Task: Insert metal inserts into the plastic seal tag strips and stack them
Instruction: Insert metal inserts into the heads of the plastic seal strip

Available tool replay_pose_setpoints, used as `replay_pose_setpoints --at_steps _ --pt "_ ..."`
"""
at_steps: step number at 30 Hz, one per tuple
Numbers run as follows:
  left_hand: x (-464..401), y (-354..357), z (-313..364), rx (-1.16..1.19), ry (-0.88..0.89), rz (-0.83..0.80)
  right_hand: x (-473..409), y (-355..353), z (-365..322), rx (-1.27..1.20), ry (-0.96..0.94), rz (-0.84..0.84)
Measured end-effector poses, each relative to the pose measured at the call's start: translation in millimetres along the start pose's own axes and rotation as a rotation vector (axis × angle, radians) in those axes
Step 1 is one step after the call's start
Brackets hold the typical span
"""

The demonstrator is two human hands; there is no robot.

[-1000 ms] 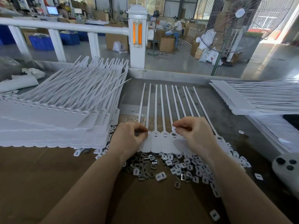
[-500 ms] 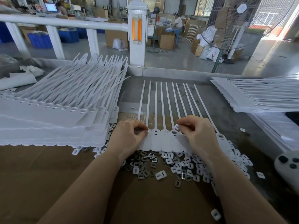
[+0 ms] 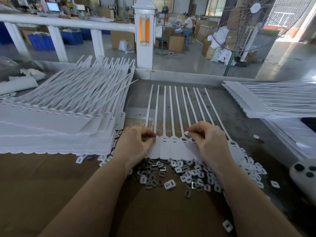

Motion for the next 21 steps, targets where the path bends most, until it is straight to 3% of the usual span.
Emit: replay_pose_setpoints --at_steps 7,15,21 --pt "-0.1 -0.5 0.6 -0.001 0.002 0.003 1.6 0.8 -3.5 -0.024 -0.017 -0.007" --pt "0.9 -2.5 3.9 -0.044 0.013 0.032 5.3 -1.6 -0.2 -0.450 0.187 -0.080" --pt "1.5 -4.5 6.1 -0.065 0.026 0.056 8.9 1.1 1.7 -0.525 0.237 -0.120"
Point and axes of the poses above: each hand's wrist, its own x-axis away from the middle knuckle, its own y-axis out of the palm, z = x × y, the point moved 9 cm from there along -x, towards the middle knuckle, and after that the axes turned 6 degrees about z, right-handed, at the moved point
